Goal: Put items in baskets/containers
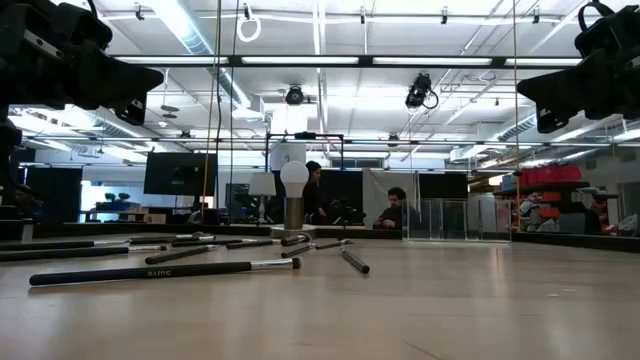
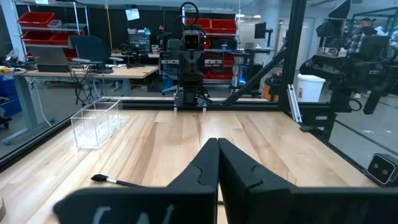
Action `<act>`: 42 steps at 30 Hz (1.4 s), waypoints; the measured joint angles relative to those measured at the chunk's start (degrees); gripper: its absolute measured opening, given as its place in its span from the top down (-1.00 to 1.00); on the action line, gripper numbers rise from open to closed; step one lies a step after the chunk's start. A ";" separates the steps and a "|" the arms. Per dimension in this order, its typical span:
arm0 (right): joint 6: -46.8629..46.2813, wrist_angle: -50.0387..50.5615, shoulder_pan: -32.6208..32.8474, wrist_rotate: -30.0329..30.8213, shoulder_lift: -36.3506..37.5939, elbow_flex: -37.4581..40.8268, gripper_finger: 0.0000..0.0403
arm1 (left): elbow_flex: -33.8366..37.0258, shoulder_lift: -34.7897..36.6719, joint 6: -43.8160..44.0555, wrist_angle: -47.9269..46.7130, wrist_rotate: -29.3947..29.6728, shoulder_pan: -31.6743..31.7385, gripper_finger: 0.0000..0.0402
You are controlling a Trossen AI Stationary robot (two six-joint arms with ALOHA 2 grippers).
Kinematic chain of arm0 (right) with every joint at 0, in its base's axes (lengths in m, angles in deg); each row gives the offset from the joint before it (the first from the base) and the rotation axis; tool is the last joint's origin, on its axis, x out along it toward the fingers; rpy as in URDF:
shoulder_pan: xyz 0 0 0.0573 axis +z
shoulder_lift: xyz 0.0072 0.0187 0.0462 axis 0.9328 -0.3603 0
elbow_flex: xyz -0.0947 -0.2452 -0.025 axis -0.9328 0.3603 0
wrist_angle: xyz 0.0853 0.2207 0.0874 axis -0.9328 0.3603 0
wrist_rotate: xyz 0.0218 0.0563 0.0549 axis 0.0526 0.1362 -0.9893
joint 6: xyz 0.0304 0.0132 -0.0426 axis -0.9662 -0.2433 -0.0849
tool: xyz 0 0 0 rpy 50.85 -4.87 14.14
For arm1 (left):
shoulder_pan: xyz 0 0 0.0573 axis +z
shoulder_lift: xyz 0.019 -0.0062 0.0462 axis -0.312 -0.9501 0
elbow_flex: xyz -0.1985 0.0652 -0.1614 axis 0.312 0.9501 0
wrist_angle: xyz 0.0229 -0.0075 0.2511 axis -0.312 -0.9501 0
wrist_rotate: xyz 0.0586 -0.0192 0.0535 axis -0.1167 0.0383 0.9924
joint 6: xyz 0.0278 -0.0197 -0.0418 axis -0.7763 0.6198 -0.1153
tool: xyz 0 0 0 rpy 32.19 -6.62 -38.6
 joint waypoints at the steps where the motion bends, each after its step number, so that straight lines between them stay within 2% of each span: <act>1: 0.00 0.00 0.00 0.00 0.00 0.00 0.94 | 0.01 -0.02 -0.01 -0.01 0.01 -0.01 0.97; 39: 0.32 -0.84 0.00 0.00 0.00 0.01 0.94 | 0.00 -0.02 -0.01 0.01 0.00 0.00 0.97; 42: -7.42 -3.78 0.13 -0.57 0.00 0.00 0.94 | 0.01 -0.02 -0.03 0.01 0.02 0.03 0.97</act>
